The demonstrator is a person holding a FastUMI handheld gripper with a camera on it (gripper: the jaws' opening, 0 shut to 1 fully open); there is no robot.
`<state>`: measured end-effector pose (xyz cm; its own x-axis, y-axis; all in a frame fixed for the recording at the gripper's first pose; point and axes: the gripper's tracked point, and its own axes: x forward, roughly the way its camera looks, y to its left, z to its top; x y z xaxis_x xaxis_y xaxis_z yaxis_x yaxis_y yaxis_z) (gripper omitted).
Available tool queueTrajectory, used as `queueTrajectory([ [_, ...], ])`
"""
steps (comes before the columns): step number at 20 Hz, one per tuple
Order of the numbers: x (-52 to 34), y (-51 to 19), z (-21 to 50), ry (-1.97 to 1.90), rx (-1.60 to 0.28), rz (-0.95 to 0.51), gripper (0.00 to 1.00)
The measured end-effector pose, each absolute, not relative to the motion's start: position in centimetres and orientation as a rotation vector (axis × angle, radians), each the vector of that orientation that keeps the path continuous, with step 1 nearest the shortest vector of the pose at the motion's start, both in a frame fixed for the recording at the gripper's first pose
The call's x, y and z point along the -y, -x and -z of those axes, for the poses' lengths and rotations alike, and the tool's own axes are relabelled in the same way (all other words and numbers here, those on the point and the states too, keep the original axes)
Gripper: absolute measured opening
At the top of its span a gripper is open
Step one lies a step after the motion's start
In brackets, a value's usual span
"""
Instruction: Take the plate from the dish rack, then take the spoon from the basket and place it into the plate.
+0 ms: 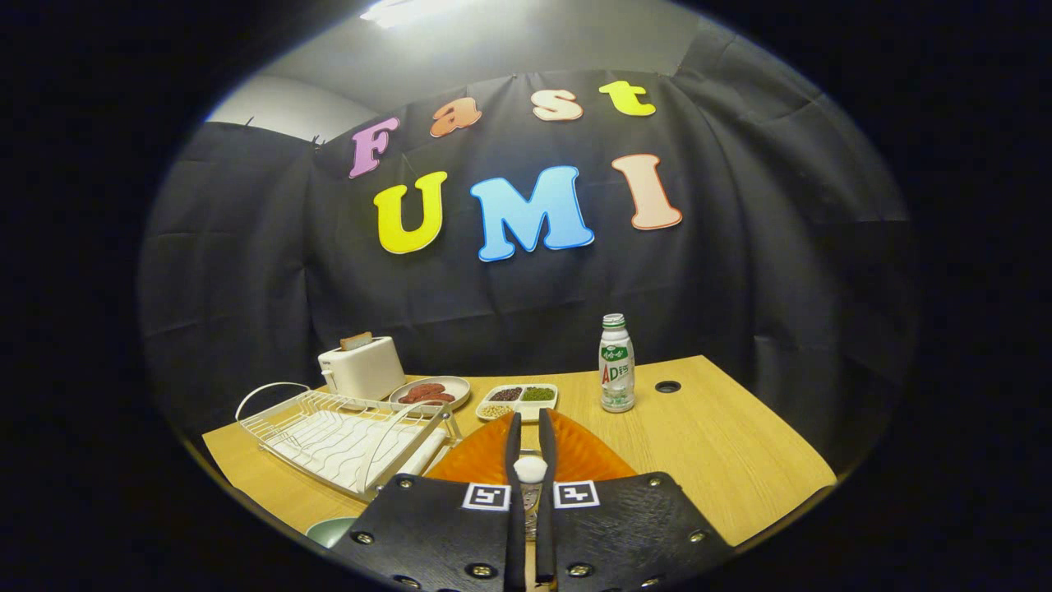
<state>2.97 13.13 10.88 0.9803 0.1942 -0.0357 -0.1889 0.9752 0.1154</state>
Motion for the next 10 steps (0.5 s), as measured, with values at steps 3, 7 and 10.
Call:
queueTrajectory([
  [3, -12.8, -2.3, -13.0, -0.083, -0.037, -0.188, 0.05],
  [7, -12.7, -1.1, -16.3, -0.077, -0.030, -0.183, 0.05],
  [10, -13.0, 0.3, -18.2, -0.060, -0.042, -0.192, 0.05],
])
